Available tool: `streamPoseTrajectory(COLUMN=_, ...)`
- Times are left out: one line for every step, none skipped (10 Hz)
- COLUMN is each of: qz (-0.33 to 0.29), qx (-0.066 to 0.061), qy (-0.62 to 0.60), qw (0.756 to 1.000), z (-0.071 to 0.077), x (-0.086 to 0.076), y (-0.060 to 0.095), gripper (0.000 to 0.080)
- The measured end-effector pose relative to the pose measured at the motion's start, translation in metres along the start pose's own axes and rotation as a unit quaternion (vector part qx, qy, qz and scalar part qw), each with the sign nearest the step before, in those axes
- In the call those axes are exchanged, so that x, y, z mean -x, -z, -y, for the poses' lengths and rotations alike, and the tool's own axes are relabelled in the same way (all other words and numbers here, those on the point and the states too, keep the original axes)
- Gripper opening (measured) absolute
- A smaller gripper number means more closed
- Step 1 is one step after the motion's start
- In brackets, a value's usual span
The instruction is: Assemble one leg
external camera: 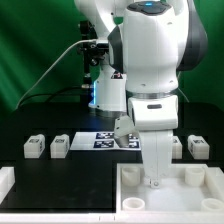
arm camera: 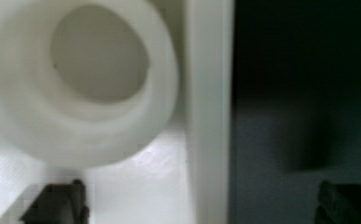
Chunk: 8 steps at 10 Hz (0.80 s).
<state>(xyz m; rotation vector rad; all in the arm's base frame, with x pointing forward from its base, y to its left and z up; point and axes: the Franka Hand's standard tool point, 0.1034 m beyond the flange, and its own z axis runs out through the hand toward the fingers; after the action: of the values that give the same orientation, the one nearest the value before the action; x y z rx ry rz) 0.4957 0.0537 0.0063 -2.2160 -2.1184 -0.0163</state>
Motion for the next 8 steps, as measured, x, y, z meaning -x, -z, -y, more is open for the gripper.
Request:
streamPoseTrajectory(qz=0.000, qx=0.000, qy=0.000, qw=1.000, z=0.000, x=0.000, y=0.000, gripper=0.0649)
streamPoseTrajectory(qz=0.000, qx=0.000, qy=0.000, qw=1.000, z=0.000, x=0.000, y=0.000, gripper=0.0649)
streamPoseTrajectory(qz=0.000, qx=0.000, qy=-0.007, qw=1.000, z=0.000, x=0.000, y=0.001, gripper=0.0649)
streamPoseTrajectory(qz=0.002, qx=0.005, qy=-0.053, qw=0.999, z=-0.003, x=0.000, y=0.012, gripper=0.0649)
streamPoseTrajectory(qz=0.003, qx=0.012, qy=-0.071, qw=0.997, z=-0.002, x=-0.006, y=0.025, gripper=0.0649)
streamPoseTrajectory(qz=-0.001, qx=0.012, qy=-0.144, qw=0.990, z=0.006, x=-0.021, y=0.030, gripper=0.0649)
streamPoseTrajectory(qz=-0.005, qx=0.008, qy=-0.229, qw=0.973, z=0.016, x=-0.041, y=0.031, gripper=0.0649)
streamPoseTrajectory(qz=-0.013, qx=0.011, qy=-0.312, qw=0.950, z=0.022, x=-0.061, y=0.032, gripper=0.0649)
